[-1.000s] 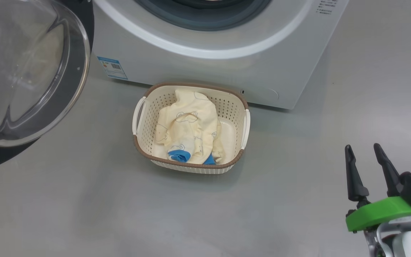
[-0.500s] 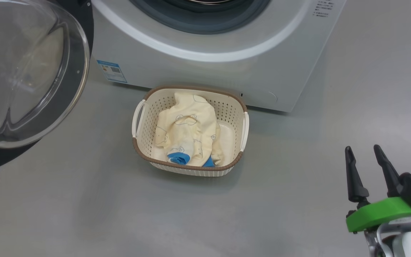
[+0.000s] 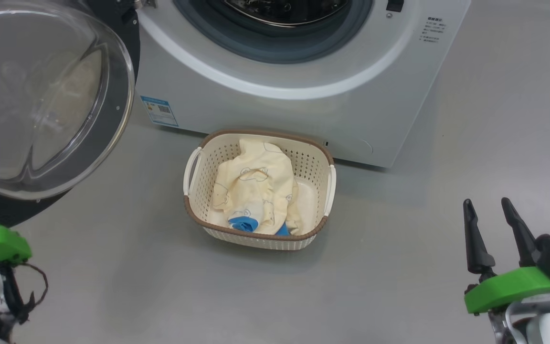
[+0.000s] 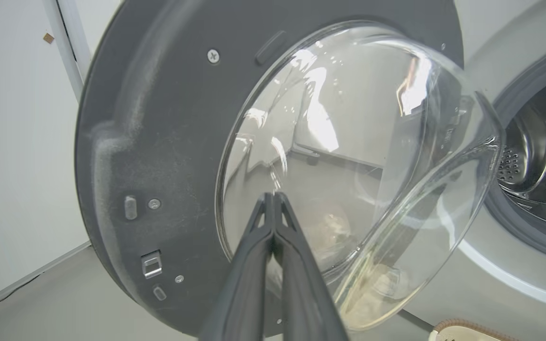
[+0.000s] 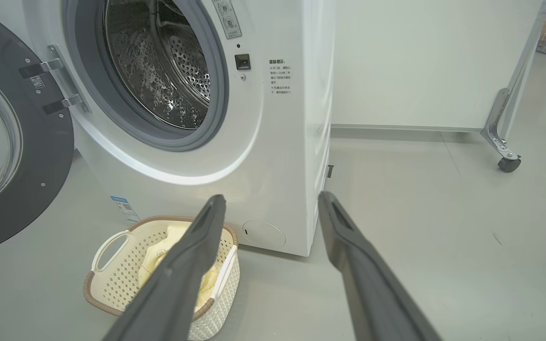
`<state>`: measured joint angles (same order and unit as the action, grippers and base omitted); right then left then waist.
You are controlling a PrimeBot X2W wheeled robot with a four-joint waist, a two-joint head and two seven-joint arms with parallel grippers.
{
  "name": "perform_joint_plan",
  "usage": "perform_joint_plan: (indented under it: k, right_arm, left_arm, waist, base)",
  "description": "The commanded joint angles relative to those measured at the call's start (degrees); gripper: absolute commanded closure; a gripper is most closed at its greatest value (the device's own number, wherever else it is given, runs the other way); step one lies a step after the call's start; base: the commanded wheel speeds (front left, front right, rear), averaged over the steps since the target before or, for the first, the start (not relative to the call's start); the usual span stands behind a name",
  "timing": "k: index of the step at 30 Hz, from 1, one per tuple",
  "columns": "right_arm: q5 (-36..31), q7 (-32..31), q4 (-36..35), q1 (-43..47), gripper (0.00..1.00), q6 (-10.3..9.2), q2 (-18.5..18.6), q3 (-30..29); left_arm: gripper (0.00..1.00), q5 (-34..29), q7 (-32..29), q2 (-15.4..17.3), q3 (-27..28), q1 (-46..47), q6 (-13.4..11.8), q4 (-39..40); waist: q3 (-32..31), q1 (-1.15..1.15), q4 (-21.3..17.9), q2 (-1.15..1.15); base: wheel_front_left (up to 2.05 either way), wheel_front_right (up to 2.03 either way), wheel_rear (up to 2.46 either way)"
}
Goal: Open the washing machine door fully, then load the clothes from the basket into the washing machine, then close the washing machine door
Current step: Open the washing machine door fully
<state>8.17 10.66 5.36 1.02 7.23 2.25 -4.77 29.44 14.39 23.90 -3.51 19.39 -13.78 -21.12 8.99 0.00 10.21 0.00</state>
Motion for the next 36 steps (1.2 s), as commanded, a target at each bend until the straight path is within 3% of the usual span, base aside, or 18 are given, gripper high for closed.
perform_joint_plan:
  k: [1,9,15,19,20,21,36]
  right_arm:
    - [0.3,0.6,-1.5,-0.6,0.0,0.25,0.6,0.9]
    - [0.3,0.9,-1.4,-0.4,0.0,0.25,0.6,0.5]
    - [0.1,0.9,-1.5,-0.9,0.0,0.25,0.6,1.1]
    - [-0.1,1.1,-1.3,-1.3,0.0,0.25,0.6,2.2]
    - [-0.2,1.1,-1.2,-1.4,0.0,0.25,0.6,2.4]
    - [-0.2,1.1,-1.2,-1.3,0.0,0.25,0.6,2.6]
    - [-1.4,1.4,-2.2,-0.9,0.0,0.25,0.6,4.4]
  left_arm:
    - [1.0,-0.9,0.6,2.0,3.1,0.7,-1.7,3.2]
    - [1.0,-5.2,0.6,-1.9,-0.7,-8.3,-2.3,17.4]
    - [1.0,-6.7,-0.5,-4.5,-6.4,-9.6,-1.4,20.7]
    - [0.53,-6.9,-1.2,-6.2,-9.3,-9.1,-0.5,19.5]
    - [0.14,-6.9,-1.4,-6.5,-10.0,-8.9,-0.1,18.9]
    - [0.0,-6.9,-1.5,-6.8,-10.7,-8.7,0.3,18.2]
    - [0.0,-6.5,-0.2,-9.2,-13.5,-5.9,3.3,8.1]
  waist:
    - [-0.5,0.0,0.0,0.0]
    - [-1.4,0.0,-0.3,0.0]
    - [-1.8,0.0,-1.8,0.0]
    - [-2.1,0.0,-3.7,0.0]
    - [-2.3,0.0,-4.2,0.0]
    - [-2.3,0.0,-4.7,0.0]
    - [-4.0,0.0,-12.0,0.0]
  base:
    - [0.0,0.0,0.0]
    - [0.0,0.0,0.0]
    - [0.0,0.0,0.0]
    - [0.0,0.0,0.0]
    - [0.0,0.0,0.0]
    - [0.0,0.0,0.0]
    - [0.0,0.0,0.0]
